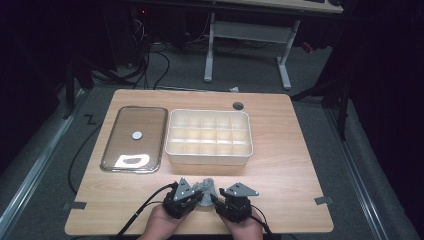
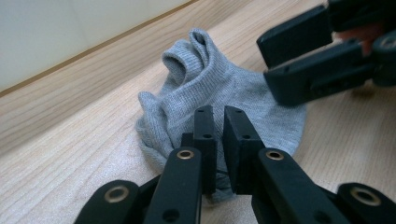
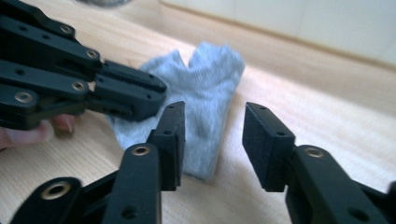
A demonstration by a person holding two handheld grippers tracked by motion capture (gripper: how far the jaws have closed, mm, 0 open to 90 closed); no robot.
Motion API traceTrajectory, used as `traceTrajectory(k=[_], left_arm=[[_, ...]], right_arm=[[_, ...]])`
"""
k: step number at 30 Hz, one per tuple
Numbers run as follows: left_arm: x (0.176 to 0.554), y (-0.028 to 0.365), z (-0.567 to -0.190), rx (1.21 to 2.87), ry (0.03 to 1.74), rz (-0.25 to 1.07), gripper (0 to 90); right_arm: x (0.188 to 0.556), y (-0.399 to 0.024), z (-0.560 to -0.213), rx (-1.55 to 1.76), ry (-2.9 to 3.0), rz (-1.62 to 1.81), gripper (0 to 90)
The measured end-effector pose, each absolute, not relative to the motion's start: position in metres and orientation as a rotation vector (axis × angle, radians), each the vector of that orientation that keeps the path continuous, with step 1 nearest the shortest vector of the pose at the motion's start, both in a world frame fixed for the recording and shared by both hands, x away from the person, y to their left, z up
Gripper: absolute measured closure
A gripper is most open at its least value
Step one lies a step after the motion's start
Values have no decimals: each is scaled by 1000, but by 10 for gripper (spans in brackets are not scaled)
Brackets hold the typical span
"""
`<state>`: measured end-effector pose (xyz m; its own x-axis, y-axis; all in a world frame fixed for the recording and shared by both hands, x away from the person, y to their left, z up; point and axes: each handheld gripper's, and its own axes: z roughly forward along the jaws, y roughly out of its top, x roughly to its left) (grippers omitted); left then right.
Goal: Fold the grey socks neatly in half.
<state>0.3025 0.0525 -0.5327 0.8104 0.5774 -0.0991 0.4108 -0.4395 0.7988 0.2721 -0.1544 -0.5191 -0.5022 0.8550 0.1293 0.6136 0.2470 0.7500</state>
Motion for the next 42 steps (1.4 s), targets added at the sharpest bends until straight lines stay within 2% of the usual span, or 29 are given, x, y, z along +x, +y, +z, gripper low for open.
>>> traceTrajectory(k=[11,16,21,29,42], left_arm=[[303,53,-533,2085,729,217,812],[303,54,-533,2085,727,216,805],[303,54,-533,2084,726,215,798],[303,55,-533,2084,720,205,791],[301,53,-533,2093,724,239,823]], right_arm=[[279,-152,-526,1447,2260,1081,519],[279,-150,-528,1423,2284,1107,621],[282,-152,-528,1413,2321,1146,655],[281,-150,-528,1391,2325,1169,802],[272,-139,-509,1268,2324,1136,823]])
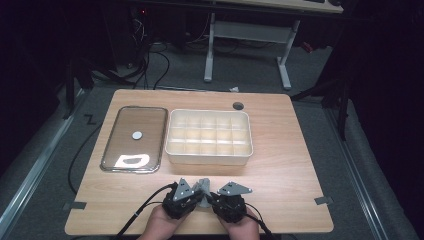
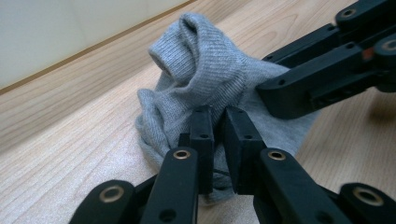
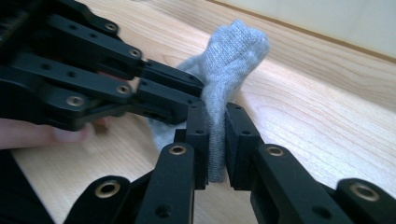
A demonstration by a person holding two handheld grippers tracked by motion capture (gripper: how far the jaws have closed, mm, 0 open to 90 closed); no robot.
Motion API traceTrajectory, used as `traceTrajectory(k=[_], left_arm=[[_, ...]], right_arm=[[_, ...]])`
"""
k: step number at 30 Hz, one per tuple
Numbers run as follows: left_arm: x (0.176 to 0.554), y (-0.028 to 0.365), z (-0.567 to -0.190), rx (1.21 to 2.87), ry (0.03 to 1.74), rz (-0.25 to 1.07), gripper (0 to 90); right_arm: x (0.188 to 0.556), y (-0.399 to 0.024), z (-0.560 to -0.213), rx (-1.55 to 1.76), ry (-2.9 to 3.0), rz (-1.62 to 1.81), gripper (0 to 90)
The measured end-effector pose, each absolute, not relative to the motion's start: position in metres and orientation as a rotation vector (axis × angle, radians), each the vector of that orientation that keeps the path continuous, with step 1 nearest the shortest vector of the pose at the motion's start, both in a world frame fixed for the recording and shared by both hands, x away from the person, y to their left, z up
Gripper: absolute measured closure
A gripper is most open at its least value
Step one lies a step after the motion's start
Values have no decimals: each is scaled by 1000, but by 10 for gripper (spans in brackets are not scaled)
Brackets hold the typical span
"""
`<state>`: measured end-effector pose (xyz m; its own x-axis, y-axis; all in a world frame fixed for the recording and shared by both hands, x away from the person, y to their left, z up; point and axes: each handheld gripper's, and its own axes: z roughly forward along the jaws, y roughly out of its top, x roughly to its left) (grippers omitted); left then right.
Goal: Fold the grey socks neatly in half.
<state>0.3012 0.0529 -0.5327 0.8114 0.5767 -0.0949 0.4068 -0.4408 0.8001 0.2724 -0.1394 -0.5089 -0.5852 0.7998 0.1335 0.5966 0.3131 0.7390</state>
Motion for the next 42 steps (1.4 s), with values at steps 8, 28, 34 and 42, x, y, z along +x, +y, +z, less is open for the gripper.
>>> traceTrajectory(k=[8,28,34,42], left_arm=[[302,53,-533,2090,728,230,828],[304,71,-531,2046,778,209,808],[303,69,-533,2057,764,210,829],[303,69,-533,2055,765,200,845]], right_arm=[[271,-131,-505,1224,2340,1129,824],[273,-139,-508,1246,2289,1065,820],[271,-132,-507,1213,2276,1002,817],[272,-117,-507,1145,2278,937,808]])
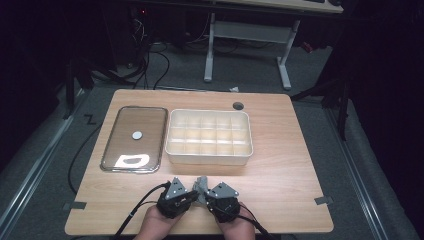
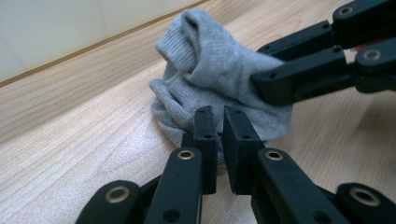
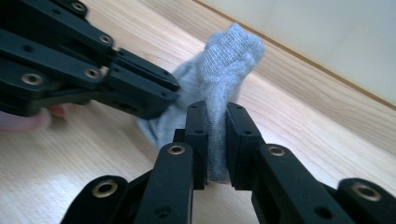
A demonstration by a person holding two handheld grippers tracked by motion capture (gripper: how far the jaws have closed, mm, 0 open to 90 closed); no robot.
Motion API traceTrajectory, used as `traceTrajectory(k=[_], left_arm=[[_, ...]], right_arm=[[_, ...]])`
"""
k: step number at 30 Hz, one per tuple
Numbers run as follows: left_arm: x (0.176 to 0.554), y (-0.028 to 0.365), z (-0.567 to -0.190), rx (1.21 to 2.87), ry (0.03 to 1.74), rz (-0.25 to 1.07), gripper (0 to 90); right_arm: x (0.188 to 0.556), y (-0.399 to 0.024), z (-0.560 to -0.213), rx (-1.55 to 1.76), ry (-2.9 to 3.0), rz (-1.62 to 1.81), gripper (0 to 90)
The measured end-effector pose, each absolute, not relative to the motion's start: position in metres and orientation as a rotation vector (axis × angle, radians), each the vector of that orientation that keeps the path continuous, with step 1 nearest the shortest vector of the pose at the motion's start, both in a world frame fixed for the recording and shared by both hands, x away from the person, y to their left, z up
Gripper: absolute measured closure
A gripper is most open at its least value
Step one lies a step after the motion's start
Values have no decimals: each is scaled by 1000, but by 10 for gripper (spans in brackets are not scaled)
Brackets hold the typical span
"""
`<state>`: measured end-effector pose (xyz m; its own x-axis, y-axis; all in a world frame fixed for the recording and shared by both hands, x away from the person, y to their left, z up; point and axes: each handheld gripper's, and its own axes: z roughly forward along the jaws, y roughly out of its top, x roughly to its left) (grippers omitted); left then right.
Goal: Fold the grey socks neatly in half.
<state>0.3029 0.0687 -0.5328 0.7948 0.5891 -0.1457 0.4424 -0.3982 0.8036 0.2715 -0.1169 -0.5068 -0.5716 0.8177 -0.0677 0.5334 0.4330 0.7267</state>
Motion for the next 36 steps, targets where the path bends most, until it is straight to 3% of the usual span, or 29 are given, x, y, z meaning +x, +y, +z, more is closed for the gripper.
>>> traceTrajectory(k=[7,13,18,24,36], left_arm=[[304,69,-533,2062,765,193,852],[304,69,-533,2062,768,188,852],[304,69,-533,2062,769,188,852],[304,69,-533,2062,769,189,851],[304,68,-533,2062,772,196,852]], right_arm=[[271,-125,-497,1181,2290,1141,726],[272,-145,-483,1220,2199,1180,831],[282,-164,-496,1329,2145,1098,877],[283,-157,-516,1350,2218,1042,884],[274,-125,-502,1212,2261,1072,882]])
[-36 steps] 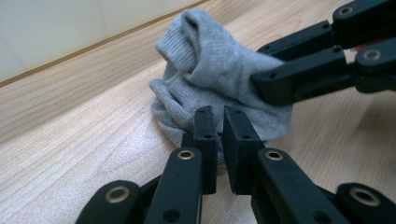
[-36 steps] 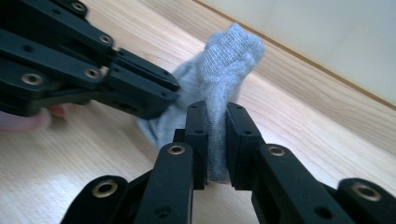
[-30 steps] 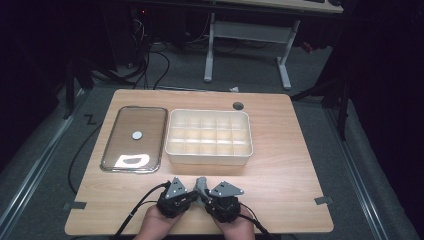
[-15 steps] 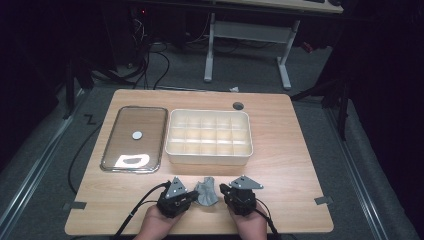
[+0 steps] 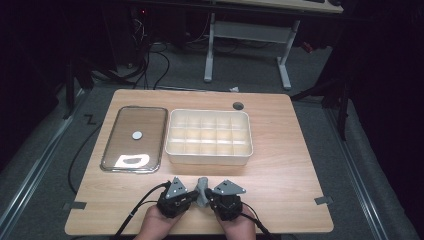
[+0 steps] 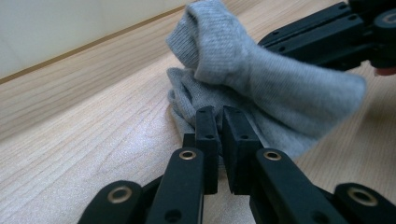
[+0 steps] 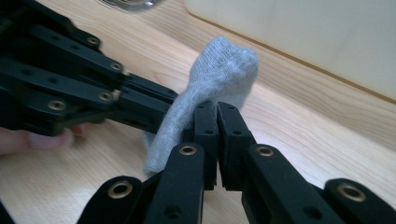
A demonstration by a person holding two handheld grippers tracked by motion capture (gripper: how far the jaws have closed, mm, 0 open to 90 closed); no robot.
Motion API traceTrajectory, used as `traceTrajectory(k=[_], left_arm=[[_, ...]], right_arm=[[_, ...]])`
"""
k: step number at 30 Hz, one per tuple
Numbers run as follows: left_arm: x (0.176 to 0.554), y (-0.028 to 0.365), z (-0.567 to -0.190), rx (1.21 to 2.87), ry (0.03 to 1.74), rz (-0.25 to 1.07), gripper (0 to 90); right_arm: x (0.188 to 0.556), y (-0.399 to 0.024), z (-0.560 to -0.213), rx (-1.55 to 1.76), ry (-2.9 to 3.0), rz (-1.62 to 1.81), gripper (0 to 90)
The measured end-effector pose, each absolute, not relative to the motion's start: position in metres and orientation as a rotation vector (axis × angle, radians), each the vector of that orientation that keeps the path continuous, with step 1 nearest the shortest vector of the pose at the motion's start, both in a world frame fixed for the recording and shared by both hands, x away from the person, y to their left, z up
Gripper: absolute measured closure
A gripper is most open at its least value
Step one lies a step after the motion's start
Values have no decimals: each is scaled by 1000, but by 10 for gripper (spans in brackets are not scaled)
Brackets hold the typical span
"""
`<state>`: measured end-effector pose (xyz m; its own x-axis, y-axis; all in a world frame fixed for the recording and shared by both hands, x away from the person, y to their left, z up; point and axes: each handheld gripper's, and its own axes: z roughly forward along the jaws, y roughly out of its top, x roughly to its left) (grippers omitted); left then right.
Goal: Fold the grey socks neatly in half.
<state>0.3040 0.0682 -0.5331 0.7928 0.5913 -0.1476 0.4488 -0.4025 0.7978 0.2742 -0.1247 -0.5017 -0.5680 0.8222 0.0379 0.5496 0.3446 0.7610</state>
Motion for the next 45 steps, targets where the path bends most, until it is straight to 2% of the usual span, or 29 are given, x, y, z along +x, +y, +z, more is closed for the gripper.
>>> traceTrajectory(k=[33,37,40,45], left_arm=[[302,66,-533,2078,749,220,854],[304,67,-533,2081,750,182,855],[310,76,-533,2046,775,75,832],[310,91,-522,1953,793,117,833]], right_arm=[[269,-113,-493,1168,2281,1132,874],[271,-113,-501,1196,2291,1093,876],[276,-118,-509,1241,2303,1077,886],[277,-121,-516,1244,2303,1103,900]])
